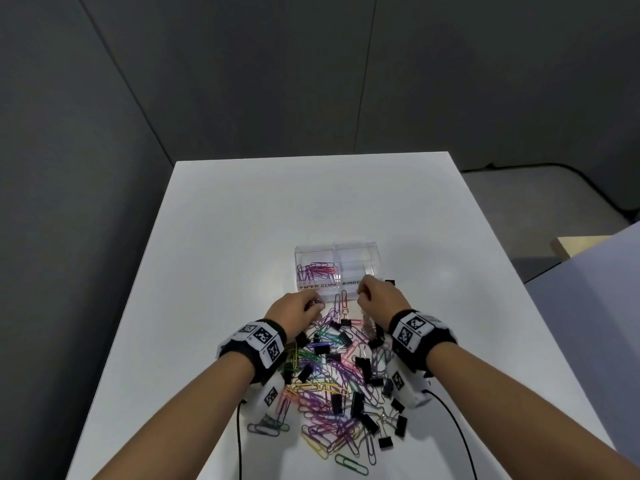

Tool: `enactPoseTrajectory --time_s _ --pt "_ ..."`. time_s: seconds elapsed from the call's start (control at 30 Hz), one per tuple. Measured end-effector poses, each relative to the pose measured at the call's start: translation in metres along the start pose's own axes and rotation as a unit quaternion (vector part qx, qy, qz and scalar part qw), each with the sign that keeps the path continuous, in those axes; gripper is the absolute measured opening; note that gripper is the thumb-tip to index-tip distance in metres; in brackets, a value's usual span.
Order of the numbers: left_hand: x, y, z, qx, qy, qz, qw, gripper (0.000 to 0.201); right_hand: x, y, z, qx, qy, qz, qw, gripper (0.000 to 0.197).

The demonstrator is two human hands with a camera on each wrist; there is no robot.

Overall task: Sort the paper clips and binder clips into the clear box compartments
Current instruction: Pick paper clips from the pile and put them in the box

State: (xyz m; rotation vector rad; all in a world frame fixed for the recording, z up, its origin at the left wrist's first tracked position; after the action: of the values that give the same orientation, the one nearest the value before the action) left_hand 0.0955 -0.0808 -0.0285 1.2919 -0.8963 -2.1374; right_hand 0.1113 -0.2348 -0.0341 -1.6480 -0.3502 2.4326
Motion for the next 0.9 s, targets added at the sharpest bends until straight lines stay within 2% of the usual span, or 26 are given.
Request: enactPoseTrajectory --time_s 0.1,0.17,0.27,0.43,0.53,0.63,0.7,0.77,0.83,0.9 --pt "-0.004 -0.006 0.001 -0.014 0.019 0.061 0.998 0.020 -0.009 0.011 0.001 0.000 -0.008 -0.060 0.998 0.019" --pt "-0.006 -0.009 0.001 -0.017 0.033 0.094 0.995 0.018 -0.003 0.012 0.004 -0.004 -0.045 -0.048 0.998 0.025" --pt "-0.013 -0.012 0.000 -0.022 0.060 0.149 0.987 0.016 0.009 0.001 0.009 -0.035 -0.082 0.000 0.996 0.021" --pt "-0.021 -0.017 0.000 -0.021 0.082 0.142 0.986 0.023 0.029 -0.015 0.017 -0.082 -0.084 0.137 0.984 0.022" --pt "-0.024 -0.018 0.003 -0.026 0.091 0.137 0.986 0.019 0.031 -0.019 0.016 -0.082 -0.064 0.152 0.983 0.018" --pt "-0.018 -0.025 0.005 -0.047 0.062 0.125 0.989 0.024 0.032 -0.020 0.015 -0.079 -0.071 0.163 0.981 0.010" --pt "-0.012 -0.025 0.006 -0.057 0.029 0.085 0.994 0.024 0.031 -0.019 0.016 -0.081 -0.079 0.167 0.979 0.003" --pt "-0.013 -0.023 0.008 -0.069 0.019 -0.001 0.997 0.017 0.027 -0.016 0.016 -0.077 -0.082 0.158 0.981 0.005" --pt "-0.016 -0.024 0.009 -0.091 0.014 -0.105 0.990 0.028 0.021 -0.010 0.015 -0.060 -0.076 0.135 0.986 0.003" --pt "-0.016 -0.024 0.009 -0.098 -0.004 -0.193 0.976 0.037 0.018 -0.003 0.012 -0.042 -0.073 0.113 0.990 0.015"
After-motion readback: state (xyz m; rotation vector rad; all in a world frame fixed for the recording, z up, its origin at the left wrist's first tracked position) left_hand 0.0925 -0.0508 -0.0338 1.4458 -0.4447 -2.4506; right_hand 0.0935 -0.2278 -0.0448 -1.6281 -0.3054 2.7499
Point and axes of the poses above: each hand's wrist, its own z-axis away from the middle knuckle, its own x-axis out of the palm, y = z × x, the point moved 10 cm from there along -z, towards the middle knuckle, and after that the axes turned 10 degrees about z, right-handed, at the moved point
